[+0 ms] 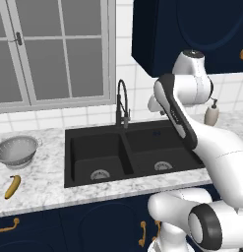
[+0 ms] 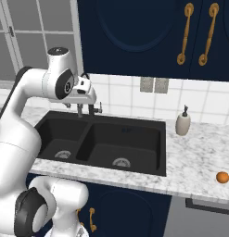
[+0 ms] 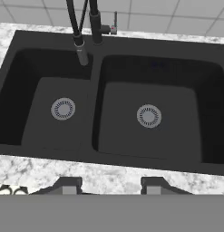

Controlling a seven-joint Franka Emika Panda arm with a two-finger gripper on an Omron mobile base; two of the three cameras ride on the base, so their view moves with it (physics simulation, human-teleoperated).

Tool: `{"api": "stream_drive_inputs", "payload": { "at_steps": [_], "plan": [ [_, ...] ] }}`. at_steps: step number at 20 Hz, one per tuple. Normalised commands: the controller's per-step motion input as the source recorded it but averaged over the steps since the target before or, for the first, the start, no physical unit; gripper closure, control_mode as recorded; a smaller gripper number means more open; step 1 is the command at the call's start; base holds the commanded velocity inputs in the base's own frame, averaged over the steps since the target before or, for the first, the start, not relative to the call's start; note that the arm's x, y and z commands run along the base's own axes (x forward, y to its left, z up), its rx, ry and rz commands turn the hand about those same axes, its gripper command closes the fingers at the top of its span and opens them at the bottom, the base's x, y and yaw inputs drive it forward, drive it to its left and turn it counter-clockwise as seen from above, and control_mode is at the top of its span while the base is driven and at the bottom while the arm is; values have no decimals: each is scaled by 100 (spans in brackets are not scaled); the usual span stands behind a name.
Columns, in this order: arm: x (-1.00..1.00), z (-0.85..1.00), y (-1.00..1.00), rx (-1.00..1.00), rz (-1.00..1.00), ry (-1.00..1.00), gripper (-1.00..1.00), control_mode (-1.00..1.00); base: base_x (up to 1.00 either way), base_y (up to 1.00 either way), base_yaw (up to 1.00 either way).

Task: Put the colander in the sink, put the banana, tangerine in the colander, and turn on the sink faucet and pour water over the colander.

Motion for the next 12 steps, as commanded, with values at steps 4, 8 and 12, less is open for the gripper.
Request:
{"api": "stream_drive_inputs", "payload": {
  "at_steps": [4,8,12],
  "plan": [
    [0,-6,0,0,0,0,-100,-100,0,0,0],
    [-2,-2,3,0,0,0,-100,-100,0,0,0],
    [-62,-44,46,0,1,6,-100,-100,0,0,0]
  ]
}}
